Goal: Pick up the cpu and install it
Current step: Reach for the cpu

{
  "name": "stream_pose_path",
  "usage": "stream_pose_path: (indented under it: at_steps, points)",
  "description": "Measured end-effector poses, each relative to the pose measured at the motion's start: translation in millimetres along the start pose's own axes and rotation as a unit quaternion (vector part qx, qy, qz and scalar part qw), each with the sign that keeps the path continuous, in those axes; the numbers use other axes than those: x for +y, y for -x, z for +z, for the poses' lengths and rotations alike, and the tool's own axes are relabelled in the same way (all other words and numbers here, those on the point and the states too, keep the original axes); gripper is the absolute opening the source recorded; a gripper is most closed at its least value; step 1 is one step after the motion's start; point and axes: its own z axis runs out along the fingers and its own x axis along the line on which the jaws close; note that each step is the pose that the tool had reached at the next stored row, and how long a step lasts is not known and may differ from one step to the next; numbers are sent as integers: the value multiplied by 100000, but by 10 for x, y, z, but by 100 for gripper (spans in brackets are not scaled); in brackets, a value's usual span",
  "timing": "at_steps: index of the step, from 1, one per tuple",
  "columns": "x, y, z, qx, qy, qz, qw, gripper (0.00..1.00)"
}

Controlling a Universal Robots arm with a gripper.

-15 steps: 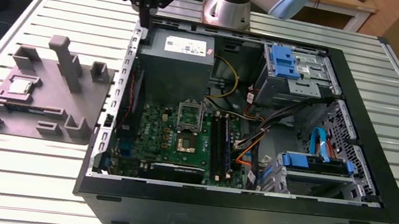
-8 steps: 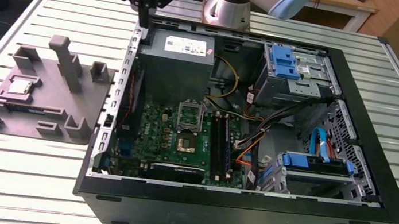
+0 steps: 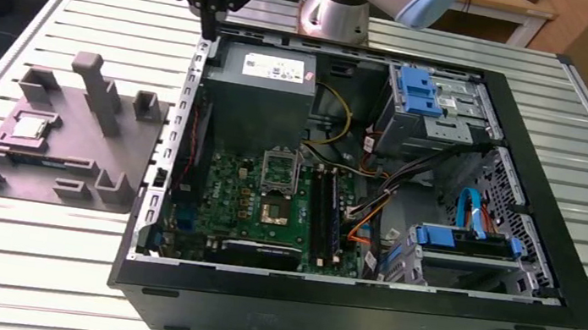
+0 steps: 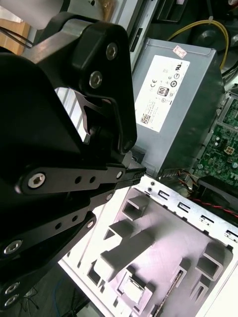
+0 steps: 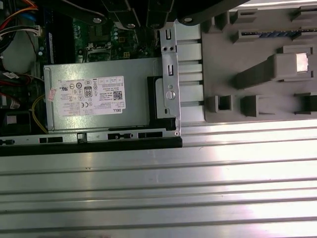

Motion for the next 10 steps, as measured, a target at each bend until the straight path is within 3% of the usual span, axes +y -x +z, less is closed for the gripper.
stream_pose_path:
  at_steps: [10]
  points:
    - [-2,-25,0,-1,2,2,100000,10]
